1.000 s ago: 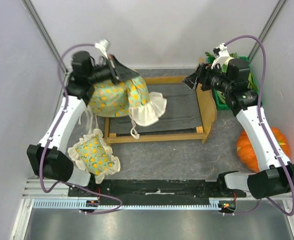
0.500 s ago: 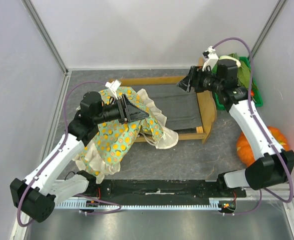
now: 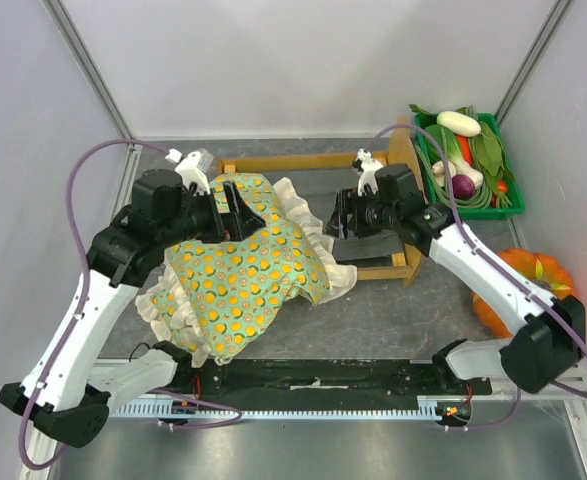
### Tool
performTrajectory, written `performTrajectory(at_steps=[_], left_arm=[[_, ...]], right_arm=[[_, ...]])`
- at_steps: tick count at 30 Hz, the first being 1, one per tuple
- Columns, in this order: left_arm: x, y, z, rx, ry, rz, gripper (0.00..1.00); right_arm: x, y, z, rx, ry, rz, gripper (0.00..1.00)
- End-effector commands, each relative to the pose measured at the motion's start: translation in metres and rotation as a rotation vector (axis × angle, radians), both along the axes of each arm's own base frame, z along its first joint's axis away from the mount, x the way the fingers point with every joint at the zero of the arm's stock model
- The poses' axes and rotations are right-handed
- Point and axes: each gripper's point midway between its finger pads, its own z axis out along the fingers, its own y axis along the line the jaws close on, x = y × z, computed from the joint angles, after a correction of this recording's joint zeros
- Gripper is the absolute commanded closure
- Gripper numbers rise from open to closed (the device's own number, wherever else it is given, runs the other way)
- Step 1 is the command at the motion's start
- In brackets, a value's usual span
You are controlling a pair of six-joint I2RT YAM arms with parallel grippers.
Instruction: Set up the pet bed
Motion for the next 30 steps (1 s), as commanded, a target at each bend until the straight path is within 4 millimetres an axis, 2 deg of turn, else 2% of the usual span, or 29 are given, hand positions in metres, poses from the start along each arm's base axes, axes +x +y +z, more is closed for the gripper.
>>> performTrajectory(at_steps=[1,2,3,4,5,6,7,8,9,10,11,12,13,14,15,16,18,20,21,22,24,25,26,28,30], left_arm=[[0.046,0.086,-0.013,0.4,-0.081,0.344,0.0],[0.07,0.095,-0.02,0.44,-0.066,0.388,0.0],[0.086,0.103,-0.004,0.444,-0.102,0.417,0.0],[0.097,0.104,-0.002,0.416,-0.096,0.407,0.0],[0.126,0.124,-0.006,0.398,-0.083,0.465,0.0],[0.139,0.131,-0.003,0.364,-0.091,0.478,0.0],[0.149,0.131,-0.006,0.303,-0.079,0.44,0.0],[0.161,0.155,-0.007,0.274,-0.073,0.488,0.0],[0.175,0.167,-0.013,0.246,-0.072,0.502,0.0],[0.182,0.173,-0.017,0.213,-0.078,0.487,0.0],[0.188,0.19,-0.023,0.203,-0.076,0.514,0.0],[0.201,0.194,-0.036,0.189,-0.08,0.504,0.0],[0.204,0.195,-0.043,0.169,-0.076,0.476,0.0],[0.208,0.206,-0.05,0.163,-0.066,0.488,0.0],[0.212,0.211,-0.064,0.165,-0.051,0.482,0.0],[0.22,0.212,-0.064,0.161,-0.096,0.465,0.0],[0.226,0.225,-0.081,0.168,-0.083,0.478,0.0],[0.234,0.23,-0.097,0.122,-0.072,0.445,0.0],[0.234,0.232,-0.108,0.105,-0.055,0.438,0.0],[0.239,0.232,-0.114,0.077,-0.066,0.415,0.0],[0.24,0.236,-0.136,0.031,-0.036,0.415,0.0],[0.239,0.236,-0.141,-0.005,-0.027,0.393,0.0],[0.242,0.234,-0.156,-0.031,0.002,0.38,0.0],[0.239,0.23,-0.177,-0.059,0.044,0.364,0.0],[0.238,0.229,-0.198,-0.075,0.07,0.374,0.0]], right_arm=[[-0.051,0.001,0.031,0.072,-0.049,-0.05,0.23],[-0.062,0.0,0.027,0.103,-0.019,-0.074,0.22],[-0.068,-0.001,0.033,0.149,-0.009,-0.105,0.21],[-0.082,-0.002,0.051,0.223,-0.031,-0.108,0.21],[-0.093,0.0,0.04,0.28,0.041,-0.145,0.21],[-0.097,0.003,0.047,0.344,0.047,-0.167,0.22],[-0.115,0.006,0.062,0.431,0.034,-0.147,0.23],[-0.122,0.008,0.049,0.465,0.048,-0.155,0.23],[-0.124,0.011,0.061,0.545,0.031,-0.174,0.23],[-0.144,0.015,0.066,0.581,0.037,-0.137,0.23],[-0.148,0.018,0.056,0.574,0.04,-0.145,0.23],[-0.148,0.019,0.055,0.574,0.034,-0.174,0.22],[-0.17,0.038,0.046,0.545,0.065,-0.097,0.22],[-0.18,0.05,0.045,0.538,0.059,-0.064,0.21],[-0.18,0.056,0.044,0.519,0.023,-0.091,0.2],[-0.201,0.075,0.035,0.454,0.015,-0.032,0.15],[-0.205,0.087,0.023,0.379,-0.009,-0.042,0.08],[-0.199,0.097,0.007,0.326,-0.017,-0.079,0.05],[-0.194,0.1,0.007,0.344,-0.03,-0.1,0.02],[-0.187,0.099,-0.003,0.335,-0.059,-0.129,0.02],[-0.177,0.107,0.008,0.396,-0.111,-0.15,0.02],[-0.167,0.113,0.006,0.389,-0.125,-0.16,0.02],[-0.164,0.119,0.007,0.39,-0.129,-0.148,0.02],[-0.143,0.126,-0.008,0.352,-0.114,-0.191,0.02],[-0.136,0.143,-0.018,0.388,-0.072,-0.143,0.02]])
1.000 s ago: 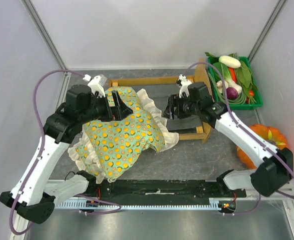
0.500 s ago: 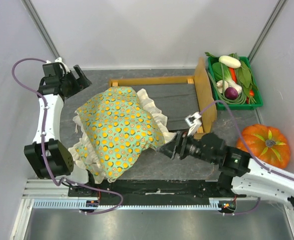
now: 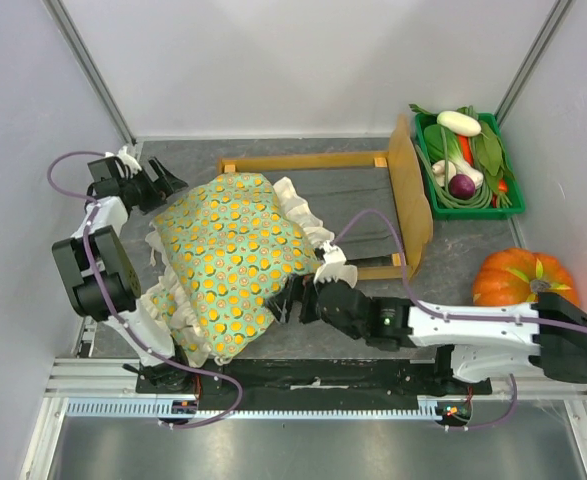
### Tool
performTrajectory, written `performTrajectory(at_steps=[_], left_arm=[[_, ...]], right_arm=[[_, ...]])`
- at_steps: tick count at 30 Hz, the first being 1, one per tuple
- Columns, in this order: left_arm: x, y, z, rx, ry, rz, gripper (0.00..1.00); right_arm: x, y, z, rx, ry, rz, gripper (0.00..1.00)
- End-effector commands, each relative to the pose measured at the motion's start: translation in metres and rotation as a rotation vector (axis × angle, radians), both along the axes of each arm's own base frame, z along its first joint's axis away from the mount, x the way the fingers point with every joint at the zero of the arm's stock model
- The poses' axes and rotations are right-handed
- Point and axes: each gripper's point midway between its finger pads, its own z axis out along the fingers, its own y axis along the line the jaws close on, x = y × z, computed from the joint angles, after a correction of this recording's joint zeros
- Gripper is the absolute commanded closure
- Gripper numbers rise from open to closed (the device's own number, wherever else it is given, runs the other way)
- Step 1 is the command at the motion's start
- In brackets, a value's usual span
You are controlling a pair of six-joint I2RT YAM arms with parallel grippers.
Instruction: Set up the pet bed
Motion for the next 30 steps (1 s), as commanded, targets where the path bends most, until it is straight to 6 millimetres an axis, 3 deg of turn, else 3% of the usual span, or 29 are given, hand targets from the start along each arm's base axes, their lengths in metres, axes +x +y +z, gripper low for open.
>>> performTrajectory(at_steps=[1,2,3,5,6,7,8,9,10,11,12,13,14,15,16,17,18,19,20,21,22,23,24,25,26,27,30], left_arm=[[0.007,-0.013,-0.016,-0.082,-0.054,-0.068,0.0],[0.008,-0.016,-0.017,-0.114,-0.047,-0.072,0.0],[0.012,-0.019,-0.022,-0.14,-0.047,-0.094,0.02],[0.011,-0.029,-0.022,-0.2,-0.043,-0.151,0.09],[0.01,-0.03,-0.023,-0.217,-0.037,-0.166,0.3],[0.008,-0.035,-0.019,-0.237,-0.047,-0.187,0.44],[0.006,-0.038,-0.014,-0.266,-0.044,-0.188,0.58],[0.003,-0.041,0.002,-0.278,-0.057,-0.205,0.92],[0.001,-0.043,0.014,-0.276,-0.078,-0.214,0.98],[-0.001,-0.044,0.027,-0.268,-0.103,-0.221,0.98],[-0.007,-0.045,0.056,-0.235,-0.151,-0.218,0.98],[-0.01,-0.046,0.068,-0.22,-0.169,-0.217,0.98],[-0.011,-0.044,0.092,-0.187,-0.209,-0.222,0.98],[-0.015,-0.045,0.105,-0.172,-0.215,-0.219,0.98],[-0.023,-0.05,0.128,-0.171,-0.246,-0.231,0.98],[-0.025,-0.052,0.15,-0.167,-0.28,-0.246,0.98],[-0.03,-0.056,0.165,-0.174,-0.301,-0.258,0.98],[-0.036,-0.061,0.185,-0.192,-0.331,-0.263,0.98],[-0.037,-0.063,0.203,-0.199,-0.363,-0.266,0.98],[-0.041,-0.067,0.215,-0.221,-0.383,-0.274,0.98],[-0.044,-0.075,0.228,-0.283,-0.38,-0.275,0.98],[-0.047,-0.08,0.245,-0.293,-0.418,-0.292,0.98],[-0.052,-0.089,0.253,-0.317,-0.424,-0.325,0.98],[-0.056,-0.103,0.259,-0.34,-0.415,-0.352,0.98],[-0.063,-0.11,0.263,-0.347,-0.411,-0.356,0.98],[-0.065,-0.117,0.263,-0.353,-0.402,-0.355,0.98],[-0.08,-0.149,0.252,-0.375,-0.345,-0.38,0.98]], right_arm=[[0.05,0.025,0.009,0.139,0.003,-0.057,0.02],[0.056,0.033,0.02,0.217,-0.003,-0.039,0.02],[0.055,0.039,0.009,0.216,0.029,0.003,0.05],[0.071,0.04,0.019,0.243,-0.005,-0.002,0.19],[0.074,0.039,0.022,0.224,-0.036,0.015,0.43],[0.082,0.04,0.04,0.233,-0.07,0.015,0.59],[0.084,0.039,0.041,0.19,-0.092,0.026,0.7],[0.088,0.035,0.054,0.172,-0.126,0.019,0.87],[0.098,0.034,0.082,0.155,-0.206,0.019,0.95],[0.103,0.027,0.081,0.088,-0.212,0.012,1.0],[0.116,0.021,0.116,0.104,-0.262,-0.014,1.0],[0.123,0.015,0.127,0.06,-0.313,-0.01,1.0],[0.129,0.008,0.13,0.019,-0.314,-0.009,1.0],[0.147,-0.002,0.156,0.03,-0.352,-0.041,1.0],[0.154,-0.006,0.168,0.025,-0.381,-0.023,1.0],[0.163,-0.014,0.167,-0.014,-0.365,-0.026,1.0],[0.19,-0.032,0.189,-0.007,-0.389,-0.085,1.0],[0.197,-0.036,0.195,-0.003,-0.391,-0.064,1.0],[0.214,-0.039,0.187,-0.039,-0.379,-0.06,1.0],[0.239,-0.059,0.22,-0.008,-0.413,-0.093,1.0],[0.248,-0.065,0.218,-0.026,-0.379,-0.072,1.0],[0.262,-0.054,0.201,-0.039,-0.332,0.021,0.99],[0.28,-0.071,0.234,-0.016,-0.377,-0.003,0.98],[0.29,-0.074,0.232,-0.023,-0.357,0.009,0.96],[0.298,-0.071,0.206,-0.059,-0.281,0.065,0.94],[0.307,-0.083,0.219,-0.062,-0.296,0.042,0.93],[0.311,-0.097,0.19,-0.125,-0.227,0.035,0.9]])
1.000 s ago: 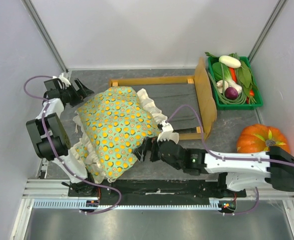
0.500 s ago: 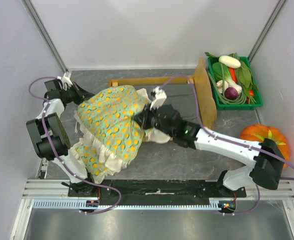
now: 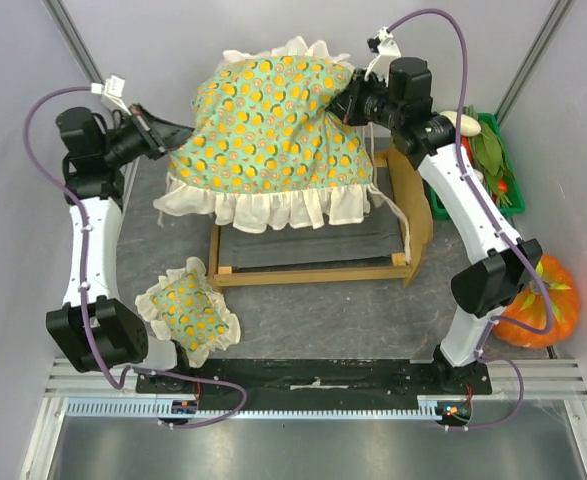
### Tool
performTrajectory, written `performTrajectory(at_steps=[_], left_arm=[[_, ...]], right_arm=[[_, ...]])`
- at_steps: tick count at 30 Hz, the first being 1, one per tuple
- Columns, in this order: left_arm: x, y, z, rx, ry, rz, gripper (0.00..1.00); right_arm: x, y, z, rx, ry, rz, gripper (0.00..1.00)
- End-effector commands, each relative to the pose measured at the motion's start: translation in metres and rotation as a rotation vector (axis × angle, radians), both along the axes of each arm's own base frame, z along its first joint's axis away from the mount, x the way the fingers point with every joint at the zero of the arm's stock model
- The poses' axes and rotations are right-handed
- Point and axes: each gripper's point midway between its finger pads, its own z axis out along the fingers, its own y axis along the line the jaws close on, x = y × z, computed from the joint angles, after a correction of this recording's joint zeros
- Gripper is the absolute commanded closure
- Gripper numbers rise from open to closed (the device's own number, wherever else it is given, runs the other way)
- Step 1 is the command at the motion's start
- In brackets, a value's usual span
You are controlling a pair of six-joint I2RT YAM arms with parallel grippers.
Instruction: Set up the pet bed
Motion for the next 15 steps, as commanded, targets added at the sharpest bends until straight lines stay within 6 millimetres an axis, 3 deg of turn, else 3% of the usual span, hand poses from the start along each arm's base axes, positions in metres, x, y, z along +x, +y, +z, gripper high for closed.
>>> performTrajectory(at_steps=[1,2,3,5,6,8,9,14,15], left_arm=[[-0.025,-0.046,-0.013,-0.077,0.132,-0.076,0.98],[-0.026,-0.051,-0.03,-0.072,0.166,-0.071,0.98],[-0.027,-0.053,-0.042,-0.061,0.204,-0.042,0.98],[-0.033,-0.07,-0.073,-0.049,0.276,-0.074,0.98],[-0.036,-0.08,-0.082,-0.046,0.297,-0.098,0.98],[-0.042,-0.086,-0.092,-0.053,0.324,-0.106,0.98],[-0.046,-0.099,-0.093,-0.041,0.321,-0.132,0.98],[-0.047,-0.1,-0.057,-0.029,0.266,-0.13,0.98],[-0.049,-0.101,-0.055,-0.017,0.269,-0.127,0.98]], right_arm=[[-0.023,-0.006,-0.048,-0.118,0.152,0.111,0.89],[-0.027,-0.012,-0.049,-0.128,0.152,0.094,0.89],[-0.025,-0.022,-0.069,-0.161,0.19,0.054,0.89],[-0.029,-0.036,-0.08,-0.181,0.218,0.022,0.9],[-0.026,-0.05,-0.097,-0.198,0.256,-0.019,0.91],[-0.027,-0.062,-0.096,-0.215,0.244,-0.045,0.91],[-0.025,-0.065,-0.095,-0.22,0.235,-0.045,0.91],[-0.03,-0.07,-0.073,-0.276,0.19,-0.011,0.91],[-0.029,-0.074,-0.059,-0.289,0.163,-0.027,0.91]])
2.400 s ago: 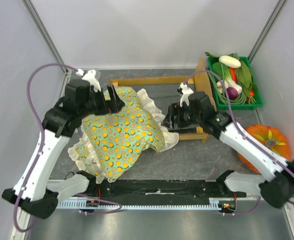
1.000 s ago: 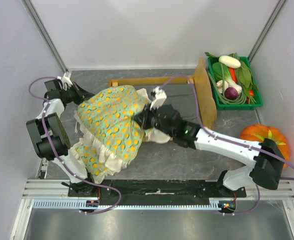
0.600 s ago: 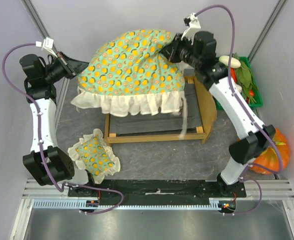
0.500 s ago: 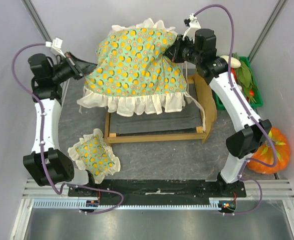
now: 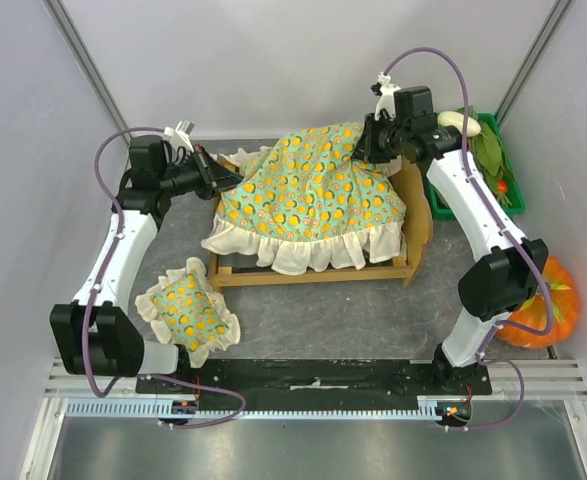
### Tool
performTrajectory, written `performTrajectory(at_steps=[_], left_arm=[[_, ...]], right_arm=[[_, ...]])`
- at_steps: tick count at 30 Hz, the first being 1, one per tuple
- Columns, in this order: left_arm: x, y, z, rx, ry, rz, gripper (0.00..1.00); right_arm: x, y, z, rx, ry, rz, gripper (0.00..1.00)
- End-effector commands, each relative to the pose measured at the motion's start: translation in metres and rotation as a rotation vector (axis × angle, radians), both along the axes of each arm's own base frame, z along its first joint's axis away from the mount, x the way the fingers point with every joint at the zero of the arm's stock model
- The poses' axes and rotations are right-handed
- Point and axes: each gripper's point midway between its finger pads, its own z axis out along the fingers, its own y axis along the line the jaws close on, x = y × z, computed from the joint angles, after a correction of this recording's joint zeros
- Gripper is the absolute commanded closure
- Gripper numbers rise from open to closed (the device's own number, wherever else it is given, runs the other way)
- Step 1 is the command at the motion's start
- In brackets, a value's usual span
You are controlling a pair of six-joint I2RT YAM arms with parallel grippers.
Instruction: Set up the pet bed
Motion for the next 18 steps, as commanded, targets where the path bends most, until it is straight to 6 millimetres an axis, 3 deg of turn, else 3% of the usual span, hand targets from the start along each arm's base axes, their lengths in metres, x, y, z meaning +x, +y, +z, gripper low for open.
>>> performTrajectory(at_steps=[1,3,4,8,12,13,16,18], left_arm=[[-0.004,0.001,0.059,0.022,-0.134,0.013,0.98],[-0.013,-0.001,0.048,0.043,-0.089,-0.002,0.98],[-0.018,-0.002,0.035,0.051,-0.057,-0.006,0.98],[-0.036,-0.004,-0.002,0.086,0.028,-0.009,0.98],[-0.048,-0.009,-0.031,0.123,0.07,-0.023,0.98],[-0.049,-0.007,-0.043,0.142,0.085,-0.018,0.98],[-0.046,0.008,-0.068,0.249,0.108,0.036,0.64],[-0.041,0.02,-0.078,0.332,0.102,0.082,0.56]], right_arm=[[-0.012,-0.016,0.077,-0.057,-0.178,0.027,0.9],[-0.013,-0.028,0.074,-0.148,-0.175,0.036,0.88],[-0.022,-0.035,0.059,-0.198,-0.108,0.045,0.87],[-0.021,-0.064,0.02,-0.378,-0.031,0.002,0.87],[-0.02,-0.067,0.007,-0.401,0.01,-0.005,0.85],[-0.018,-0.069,0.001,-0.415,0.024,-0.015,0.74],[-0.017,-0.074,-0.015,-0.45,0.067,-0.028,0.48],[-0.012,-0.085,-0.005,-0.488,0.047,-0.087,0.41]])
